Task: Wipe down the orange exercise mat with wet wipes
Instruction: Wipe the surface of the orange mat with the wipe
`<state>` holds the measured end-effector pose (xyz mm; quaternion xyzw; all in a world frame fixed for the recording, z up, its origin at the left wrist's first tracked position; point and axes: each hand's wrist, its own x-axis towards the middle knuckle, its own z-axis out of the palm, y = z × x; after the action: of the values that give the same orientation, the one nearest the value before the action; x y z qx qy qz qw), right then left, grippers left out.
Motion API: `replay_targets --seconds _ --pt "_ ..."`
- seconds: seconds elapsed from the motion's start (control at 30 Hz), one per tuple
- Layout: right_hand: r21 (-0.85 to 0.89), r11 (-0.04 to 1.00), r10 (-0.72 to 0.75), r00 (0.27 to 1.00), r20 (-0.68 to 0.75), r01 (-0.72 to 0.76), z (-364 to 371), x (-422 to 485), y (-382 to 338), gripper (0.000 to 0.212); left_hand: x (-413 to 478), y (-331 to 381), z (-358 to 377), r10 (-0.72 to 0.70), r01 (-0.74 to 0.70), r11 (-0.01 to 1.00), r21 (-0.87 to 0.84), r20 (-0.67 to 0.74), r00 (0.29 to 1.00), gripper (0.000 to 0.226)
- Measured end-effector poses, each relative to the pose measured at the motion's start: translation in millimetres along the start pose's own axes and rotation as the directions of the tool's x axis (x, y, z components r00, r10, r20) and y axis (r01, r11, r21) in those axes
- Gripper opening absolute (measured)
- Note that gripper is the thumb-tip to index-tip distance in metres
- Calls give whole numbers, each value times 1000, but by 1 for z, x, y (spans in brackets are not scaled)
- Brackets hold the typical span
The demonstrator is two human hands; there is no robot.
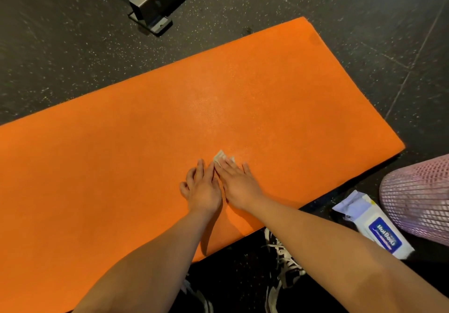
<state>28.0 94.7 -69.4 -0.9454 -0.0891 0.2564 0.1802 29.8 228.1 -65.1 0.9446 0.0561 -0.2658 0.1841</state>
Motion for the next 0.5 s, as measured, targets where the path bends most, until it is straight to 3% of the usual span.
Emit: replay_targets --seconds 0.1,0.17,0.23,0.3,0.4,0.5 --pt "-37 986 158 985 -63 -161 -9 3 18 65 0 1 -2 5 -5 1000 22 12 1000 50" --pt "43 938 345 933 -101 -343 -18 8 26 63 0 1 -2 11 -11 999 41 -1 1000 50" --pt "116 909 413 904 -110 -401 -19 14 19 63 0 0 -1 12 -11 999 34 -16 1000 51" --pt "135 942 320 943 -96 -306 -16 17 2 64 1 2 -2 -3 3 1000 1 -29 1000 51" --pt "76 995 61 997 -39 -58 -9 20 -14 57 6 6 -6 -58 56 998 -33 -77 995 53" --pt "8 1000 21 999 -33 -21 -10 29 -4 61 14 7 -10 -77 77 997 -12 -82 994 59"
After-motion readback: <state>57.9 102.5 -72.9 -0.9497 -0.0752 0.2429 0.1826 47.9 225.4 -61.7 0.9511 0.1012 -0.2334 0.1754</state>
